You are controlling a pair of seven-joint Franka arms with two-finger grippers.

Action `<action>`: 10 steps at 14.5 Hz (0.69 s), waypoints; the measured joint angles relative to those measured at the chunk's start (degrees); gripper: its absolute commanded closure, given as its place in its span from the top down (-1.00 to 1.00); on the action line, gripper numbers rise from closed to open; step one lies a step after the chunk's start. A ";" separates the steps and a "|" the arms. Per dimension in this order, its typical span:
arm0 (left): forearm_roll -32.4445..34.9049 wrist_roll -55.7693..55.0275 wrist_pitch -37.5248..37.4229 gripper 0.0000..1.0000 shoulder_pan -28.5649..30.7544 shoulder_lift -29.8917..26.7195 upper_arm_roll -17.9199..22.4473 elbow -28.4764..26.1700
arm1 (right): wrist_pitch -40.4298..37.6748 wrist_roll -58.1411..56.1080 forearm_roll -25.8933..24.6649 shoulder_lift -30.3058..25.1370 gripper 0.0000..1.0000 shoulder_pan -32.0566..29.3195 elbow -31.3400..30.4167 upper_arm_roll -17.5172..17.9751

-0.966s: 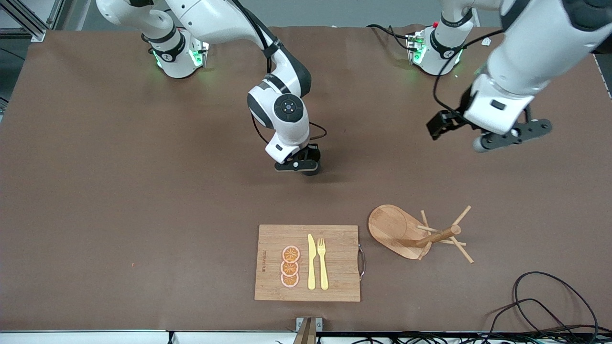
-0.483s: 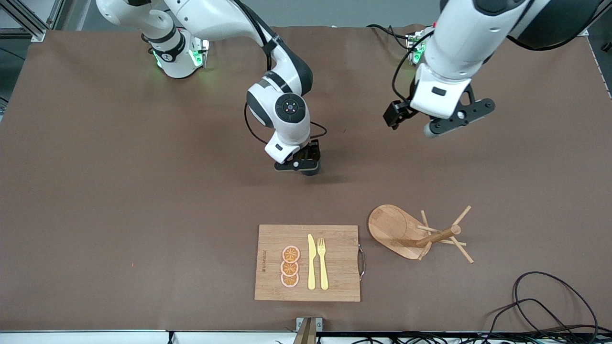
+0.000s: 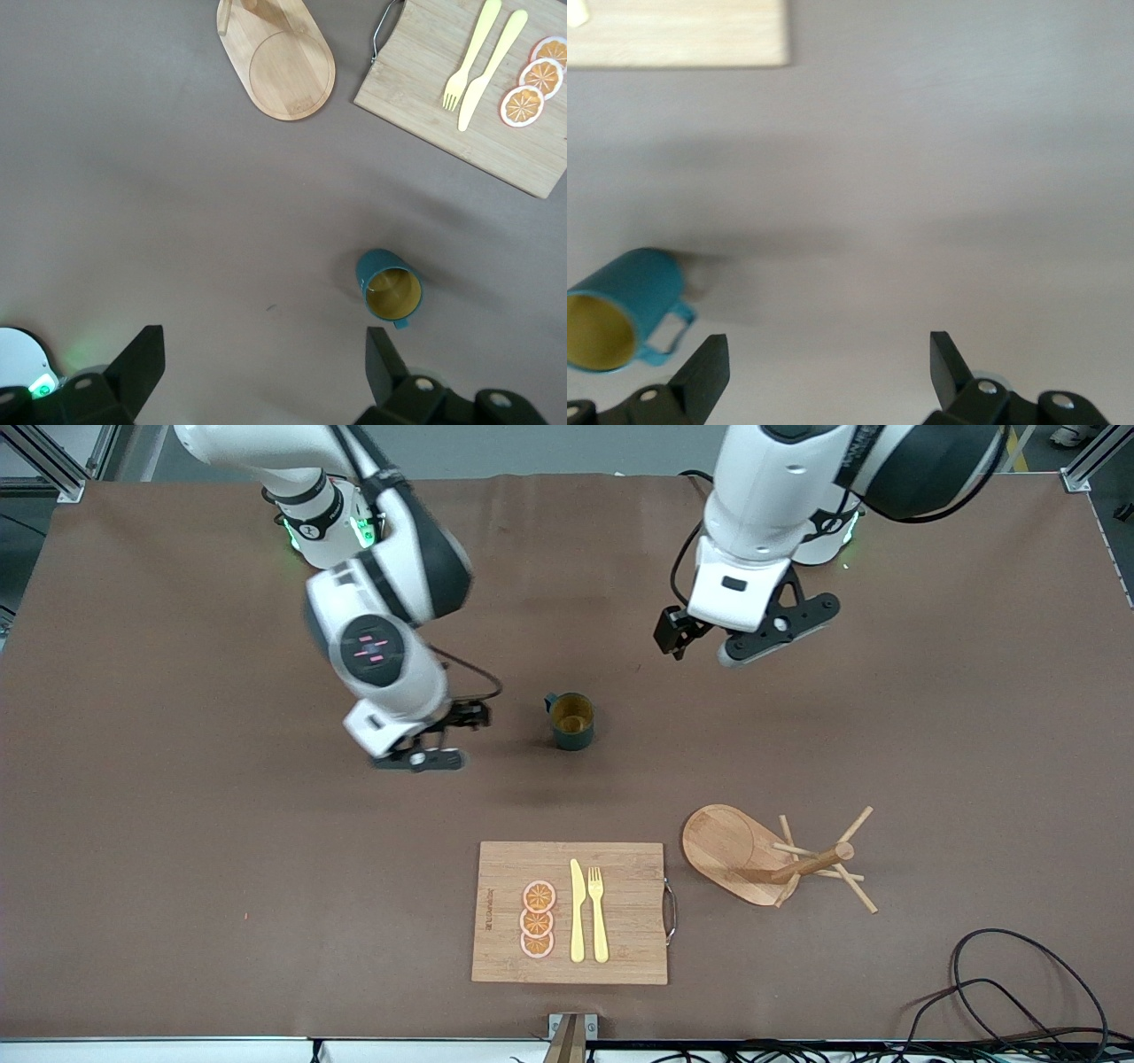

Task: Pass cup and hang on rack
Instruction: 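Set the mug down, open the right gripper and withdraw it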

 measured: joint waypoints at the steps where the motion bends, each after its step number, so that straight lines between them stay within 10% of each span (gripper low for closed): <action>1: 0.98 -1.19 0.06 1.00 -1.34 0.43 0.00 0.00 | -1.03 -2.69 -0.16 -0.87 1.00 -2.31 -0.68 -0.06; 10: 14.74 -19.72 2.05 1.00 -16.57 9.63 -0.01 0.74 | -8.72 -25.52 -5.08 -9.19 1.00 -23.55 -0.19 -0.36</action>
